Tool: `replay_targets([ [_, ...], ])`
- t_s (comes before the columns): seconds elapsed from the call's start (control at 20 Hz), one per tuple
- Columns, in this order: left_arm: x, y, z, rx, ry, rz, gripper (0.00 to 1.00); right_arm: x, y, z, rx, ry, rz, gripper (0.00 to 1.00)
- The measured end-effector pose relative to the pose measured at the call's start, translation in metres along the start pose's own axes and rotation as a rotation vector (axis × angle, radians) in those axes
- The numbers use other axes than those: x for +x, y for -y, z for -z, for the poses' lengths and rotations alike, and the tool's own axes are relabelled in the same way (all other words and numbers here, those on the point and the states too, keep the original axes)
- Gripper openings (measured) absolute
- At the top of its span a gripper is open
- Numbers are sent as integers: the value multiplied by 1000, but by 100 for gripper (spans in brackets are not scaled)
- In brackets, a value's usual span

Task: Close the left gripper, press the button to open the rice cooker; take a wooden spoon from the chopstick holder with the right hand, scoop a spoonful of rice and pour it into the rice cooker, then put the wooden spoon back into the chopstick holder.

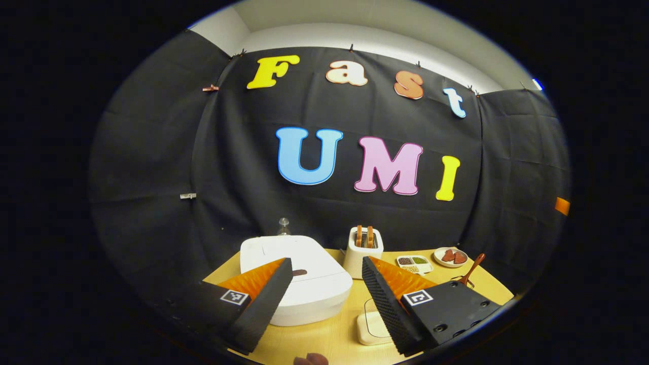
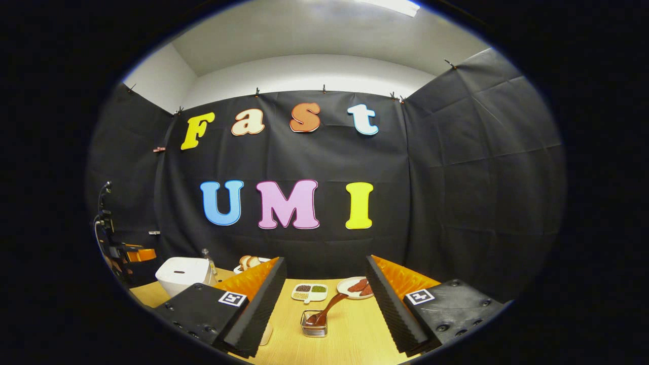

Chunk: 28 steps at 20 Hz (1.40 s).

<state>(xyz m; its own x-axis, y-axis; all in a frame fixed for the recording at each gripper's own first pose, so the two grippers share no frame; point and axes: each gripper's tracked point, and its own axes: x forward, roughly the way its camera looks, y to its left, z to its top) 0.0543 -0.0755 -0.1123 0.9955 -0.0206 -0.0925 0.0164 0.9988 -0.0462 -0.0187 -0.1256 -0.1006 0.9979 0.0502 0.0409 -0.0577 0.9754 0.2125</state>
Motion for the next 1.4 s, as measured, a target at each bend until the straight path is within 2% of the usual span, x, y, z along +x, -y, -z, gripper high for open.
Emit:
replay_targets([
  [0.35, -61, 30, -34, 35, 72, 101, 95, 6, -19, -13, -28, 36, -38, 98],
  [0.75, -94, 19, -60, 62, 124, 63, 95, 9, -36, -20, -58, 67, -47, 98],
  [1.4, -94, 5, -60, 40, 117, 44, 95, 11, -46, -20, -73, 65, -62, 97],
])
